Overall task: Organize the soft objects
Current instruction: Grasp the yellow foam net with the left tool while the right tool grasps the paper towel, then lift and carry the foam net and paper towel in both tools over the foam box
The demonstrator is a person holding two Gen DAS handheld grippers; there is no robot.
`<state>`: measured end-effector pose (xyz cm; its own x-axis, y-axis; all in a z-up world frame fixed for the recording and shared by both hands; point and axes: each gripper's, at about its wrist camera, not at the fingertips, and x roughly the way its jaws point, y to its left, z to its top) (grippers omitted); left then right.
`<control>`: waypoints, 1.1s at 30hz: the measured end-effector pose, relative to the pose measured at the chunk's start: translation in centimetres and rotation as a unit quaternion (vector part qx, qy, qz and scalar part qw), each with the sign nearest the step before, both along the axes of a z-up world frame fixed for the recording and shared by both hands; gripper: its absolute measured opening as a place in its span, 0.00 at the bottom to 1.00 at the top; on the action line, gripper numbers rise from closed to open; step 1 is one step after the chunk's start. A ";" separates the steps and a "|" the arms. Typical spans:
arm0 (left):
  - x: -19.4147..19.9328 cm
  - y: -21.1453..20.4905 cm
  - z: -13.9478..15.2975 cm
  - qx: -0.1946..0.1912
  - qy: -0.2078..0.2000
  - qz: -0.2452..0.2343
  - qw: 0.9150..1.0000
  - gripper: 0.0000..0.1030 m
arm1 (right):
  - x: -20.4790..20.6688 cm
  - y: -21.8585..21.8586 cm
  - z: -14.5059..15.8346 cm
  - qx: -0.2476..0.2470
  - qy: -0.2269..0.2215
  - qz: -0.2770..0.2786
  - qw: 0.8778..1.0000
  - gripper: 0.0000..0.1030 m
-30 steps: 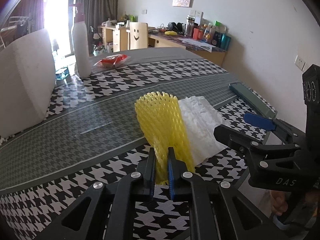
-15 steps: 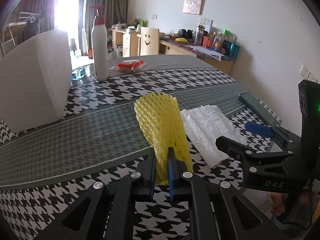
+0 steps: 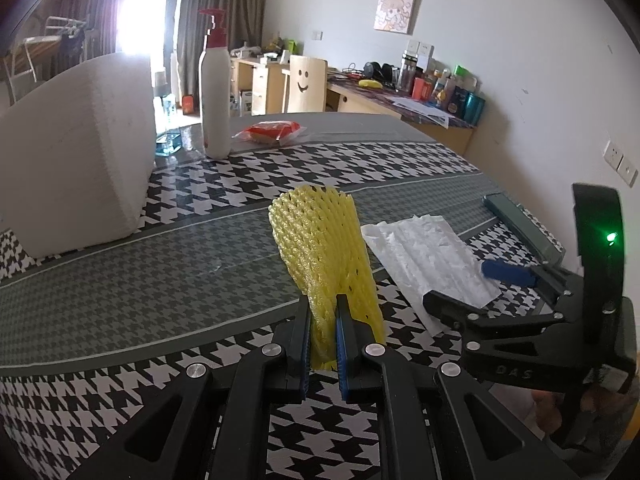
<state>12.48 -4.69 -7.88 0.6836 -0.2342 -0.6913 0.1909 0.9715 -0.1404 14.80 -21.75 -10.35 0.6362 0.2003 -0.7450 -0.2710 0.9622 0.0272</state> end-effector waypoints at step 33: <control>-1.6 2.9 1.8 0.011 -0.032 0.031 0.999 0.11 | -2.1 2.0 3.0 0.017 -0.044 0.033 0.998 0.12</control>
